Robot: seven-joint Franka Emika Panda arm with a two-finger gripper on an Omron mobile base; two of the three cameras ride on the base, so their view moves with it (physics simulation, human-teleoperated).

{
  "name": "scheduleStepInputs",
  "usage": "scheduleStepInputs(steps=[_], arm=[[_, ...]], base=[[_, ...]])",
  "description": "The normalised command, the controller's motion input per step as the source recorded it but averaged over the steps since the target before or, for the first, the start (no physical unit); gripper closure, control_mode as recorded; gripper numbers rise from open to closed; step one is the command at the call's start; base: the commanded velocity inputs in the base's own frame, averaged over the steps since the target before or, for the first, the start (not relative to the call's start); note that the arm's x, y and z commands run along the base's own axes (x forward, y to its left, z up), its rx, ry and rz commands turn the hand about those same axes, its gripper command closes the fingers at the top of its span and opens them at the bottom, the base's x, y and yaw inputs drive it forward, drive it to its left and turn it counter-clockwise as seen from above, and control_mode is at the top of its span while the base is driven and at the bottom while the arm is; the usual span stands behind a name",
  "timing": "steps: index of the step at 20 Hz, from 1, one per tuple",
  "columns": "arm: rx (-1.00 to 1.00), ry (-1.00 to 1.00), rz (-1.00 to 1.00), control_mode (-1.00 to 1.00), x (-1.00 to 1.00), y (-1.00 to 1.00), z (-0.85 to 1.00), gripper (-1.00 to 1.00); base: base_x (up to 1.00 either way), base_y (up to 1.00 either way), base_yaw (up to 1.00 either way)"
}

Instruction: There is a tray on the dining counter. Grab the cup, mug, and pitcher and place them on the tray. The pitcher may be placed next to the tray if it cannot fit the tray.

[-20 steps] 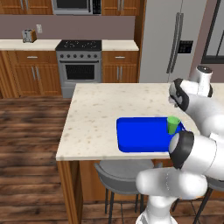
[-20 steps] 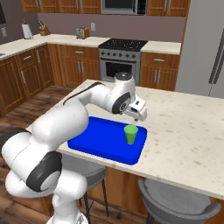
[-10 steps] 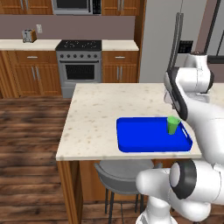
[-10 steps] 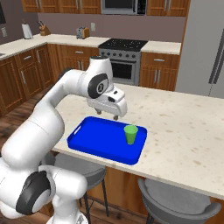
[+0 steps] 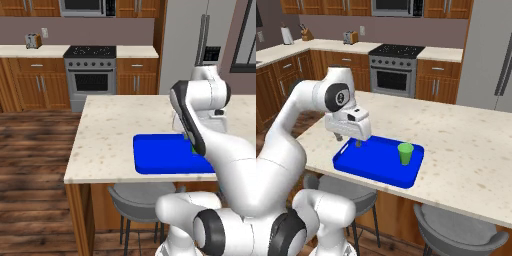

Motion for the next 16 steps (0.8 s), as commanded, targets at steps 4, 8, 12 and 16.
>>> scheduleStepInputs(steps=[4,8,12,16], arm=[[0.00,0.08,0.00,-1.00,-0.50,0.67,-0.05,-1.00],[0.00,0.00,0.00,1.00,-0.16,0.12,-0.02,-1.00],[0.00,0.00,0.00,1.00,0.00,0.00,0.00,-1.00],[0.00,0.00,0.00,1.00,0.00,0.00,0.00,-1.00]], base=[[0.00,0.00,0.00],[-0.74,0.16,0.00],[-1.00,0.17,0.03],[-0.36,0.50,0.75]])
